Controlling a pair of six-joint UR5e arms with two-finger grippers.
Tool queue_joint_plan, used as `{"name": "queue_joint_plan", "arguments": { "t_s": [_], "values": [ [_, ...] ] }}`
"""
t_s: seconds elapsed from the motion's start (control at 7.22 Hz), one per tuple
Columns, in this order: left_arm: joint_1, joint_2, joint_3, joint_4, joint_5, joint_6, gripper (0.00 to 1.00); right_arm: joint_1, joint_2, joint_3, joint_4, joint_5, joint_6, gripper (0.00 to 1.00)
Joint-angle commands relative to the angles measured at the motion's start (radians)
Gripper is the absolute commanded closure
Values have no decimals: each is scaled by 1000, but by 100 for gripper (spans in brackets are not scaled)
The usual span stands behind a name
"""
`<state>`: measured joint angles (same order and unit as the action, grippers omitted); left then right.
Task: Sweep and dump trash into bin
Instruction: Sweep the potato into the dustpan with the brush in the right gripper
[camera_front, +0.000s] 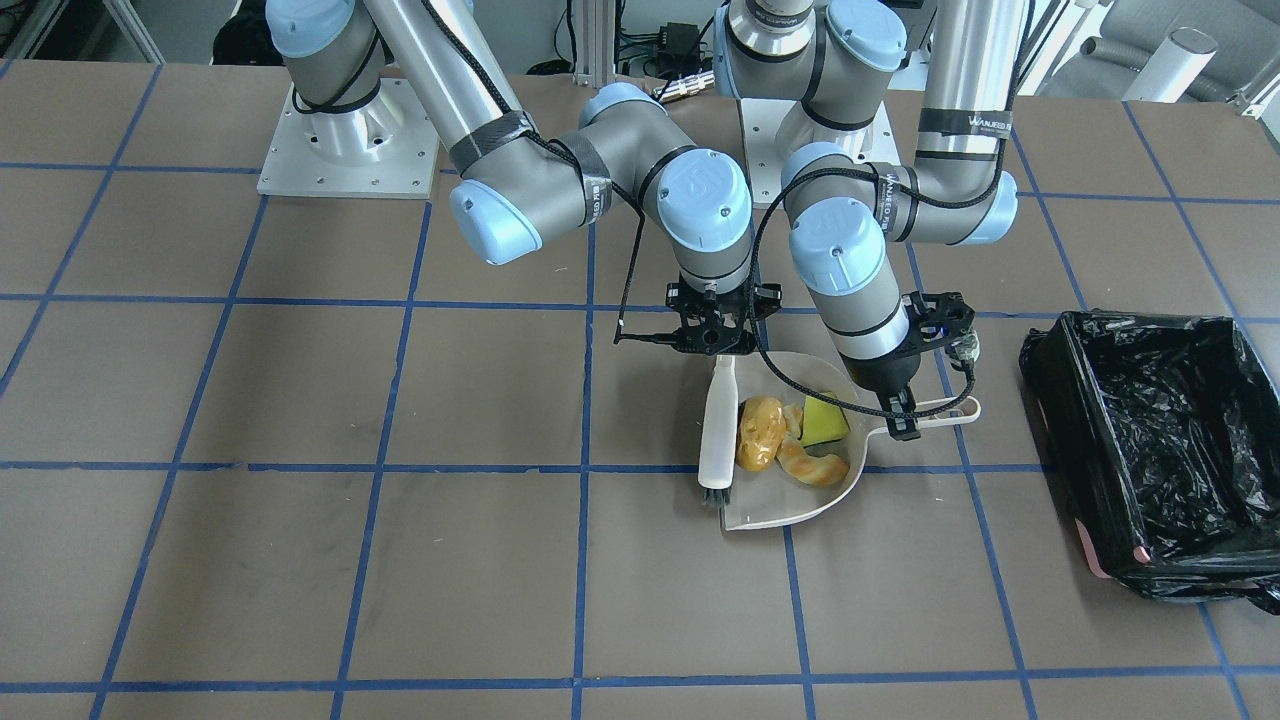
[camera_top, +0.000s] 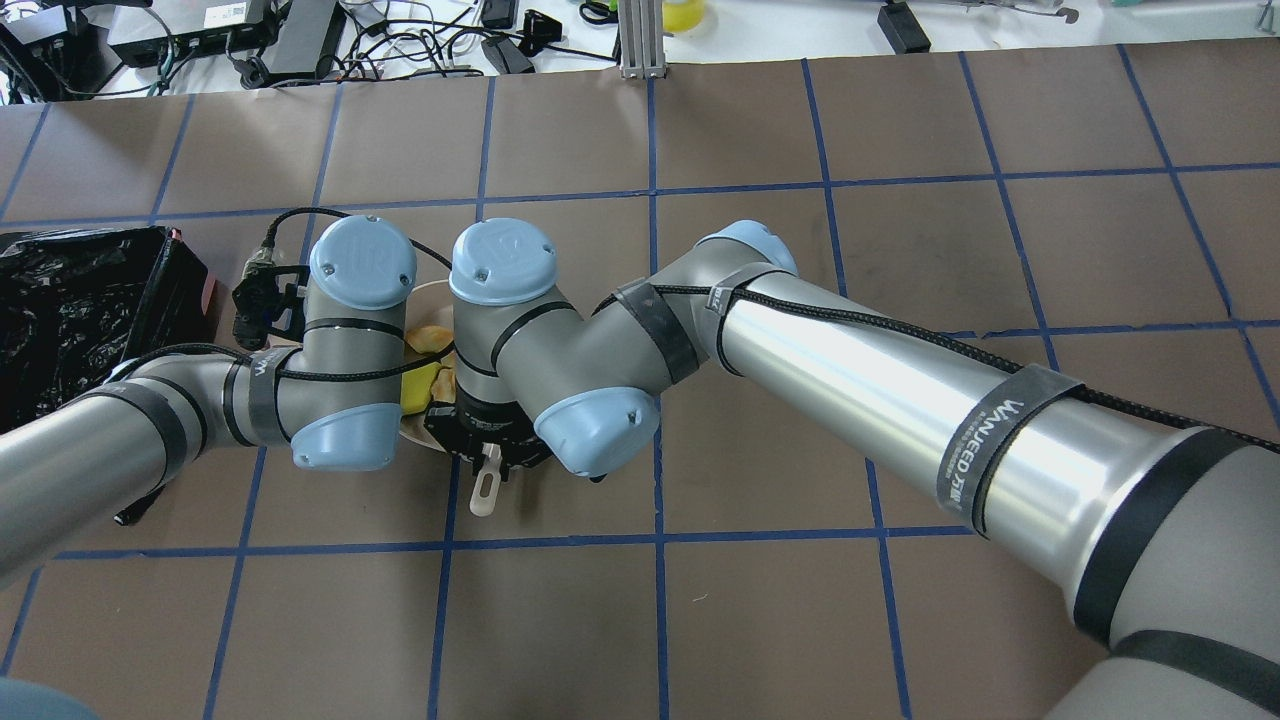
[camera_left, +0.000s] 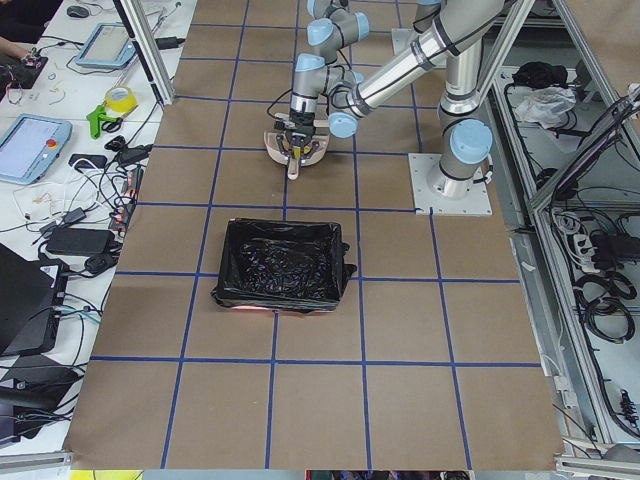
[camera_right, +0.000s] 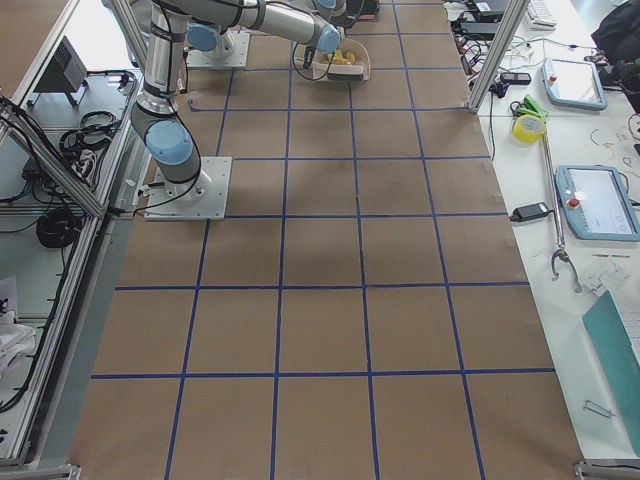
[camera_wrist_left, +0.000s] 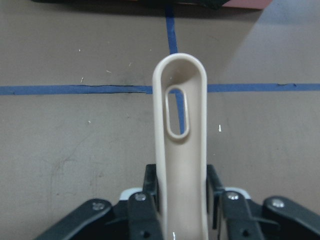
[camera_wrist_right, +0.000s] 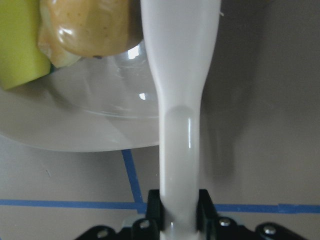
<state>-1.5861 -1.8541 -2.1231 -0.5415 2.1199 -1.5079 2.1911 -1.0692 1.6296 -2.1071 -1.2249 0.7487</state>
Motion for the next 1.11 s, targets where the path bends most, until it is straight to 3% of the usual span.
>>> {"name": "queue_joint_plan", "arguments": {
  "t_s": [0.0,0.28,0.55,0.83,0.97],
  "values": [
    [0,1,0,0,0,2,100,-27,-6,-10,8,19,-22,100],
    [0,3,0,0,-2,2,100,-36,-8,-17,25,3,-73,100],
    [0,3,0,0,-3,2,100,-51,-40,-11,133,-131,-216,100],
    [0,3,0,0,-11,2,100,-65,-43,-10,147,-151,-230,100],
    [0,3,2,0,-12,3,100,-70,-52,-7,180,-222,-271,100]
  ]
}}
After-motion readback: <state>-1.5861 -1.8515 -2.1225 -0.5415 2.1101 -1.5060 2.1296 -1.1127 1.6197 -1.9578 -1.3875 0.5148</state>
